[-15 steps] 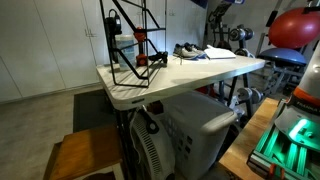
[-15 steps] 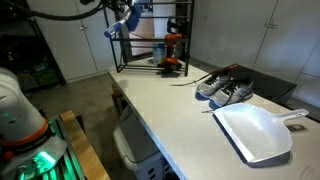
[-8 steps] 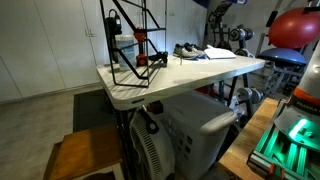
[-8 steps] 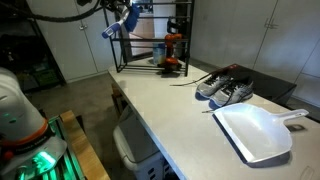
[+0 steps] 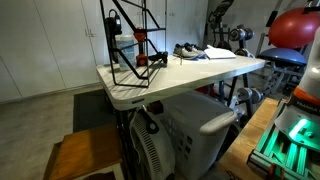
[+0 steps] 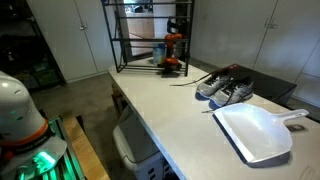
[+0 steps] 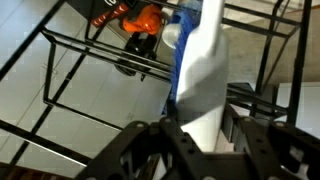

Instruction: Use the blue brush to sweep the top shelf of the black rack

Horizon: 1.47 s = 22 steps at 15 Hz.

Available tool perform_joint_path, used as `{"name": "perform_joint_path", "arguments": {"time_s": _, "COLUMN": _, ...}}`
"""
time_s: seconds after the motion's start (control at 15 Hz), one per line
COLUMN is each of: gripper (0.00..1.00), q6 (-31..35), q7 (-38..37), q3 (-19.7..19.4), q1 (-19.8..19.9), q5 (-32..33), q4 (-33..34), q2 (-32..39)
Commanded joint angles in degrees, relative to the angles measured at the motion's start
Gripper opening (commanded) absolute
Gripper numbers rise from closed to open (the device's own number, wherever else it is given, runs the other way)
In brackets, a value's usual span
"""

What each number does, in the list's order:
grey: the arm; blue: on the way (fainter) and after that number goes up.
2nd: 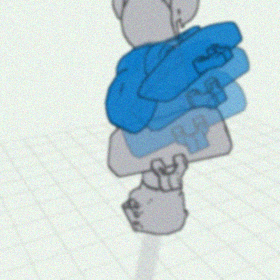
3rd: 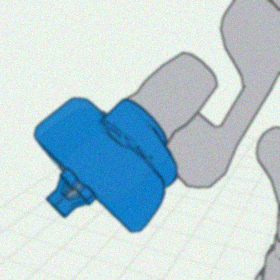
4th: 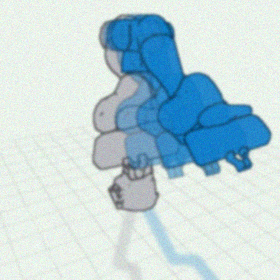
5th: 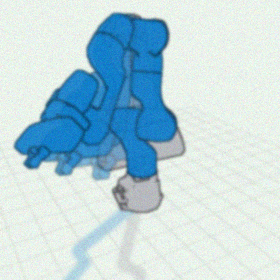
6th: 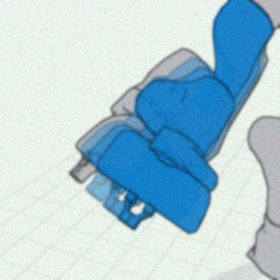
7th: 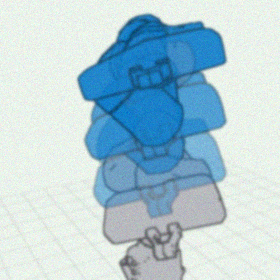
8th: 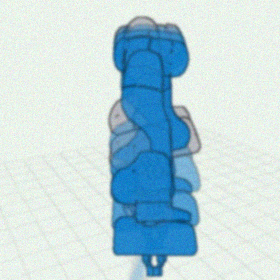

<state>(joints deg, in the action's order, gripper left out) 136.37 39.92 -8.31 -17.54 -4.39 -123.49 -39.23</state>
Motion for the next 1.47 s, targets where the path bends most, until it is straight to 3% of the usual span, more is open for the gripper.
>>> {"name": "perform_joint_path", "arguments": {"time_s": 0.0, "gripper": 0.19, "q6": -5.6, "q7": 3.1, "q3": -1.6, "q1": -4.3, "q5": -4.9, "q4": 8.8, "q2": 7.4}}
{"name": "perform_joint_path", "arguments": {"time_s": 0.47, "gripper": 0.19, "q6": -3.2, "q7": 7.0, "q3": 1.3, "q1": -2.6, "q5": -9.1, "q4": 11.6, "q2": 16.2}}
{"name": "perform_joint_path", "arguments": {"time_s": 0.53, "gripper": 0.44, "q6": -4.6, "q7": 5.5, "q3": 1.6, "q1": -1.2, "q5": -9.2, "q4": 10.1, "q2": 14.0}}
{"name": "perform_joint_path", "arguments": {"time_s": 0.8, "gripper": 0.44, "q6": -3.6, "q7": 6.0, "q3": 2.6, "q1": -1.1, "q5": -9.1, "q4": 11.1, "q2": 16.4}}
{"name": "perform_joint_path", "arguments": {"time_s": 0.87, "gripper": 0.19, "q6": -3.6, "q7": 6.0, "q3": 2.6, "q1": -1.1, "q5": -9.1, "q4": 11.3, "q2": 16.4}}
{"name": "perform_joint_path", "arguments": {"time_s": 1.4, "gripper": 0.19, "q6": -3.2, "q7": 11.0, "q3": 3.9, "q1": -2.5, "q5": -15.5, "q4": 12.6, "q2": 19.7}}
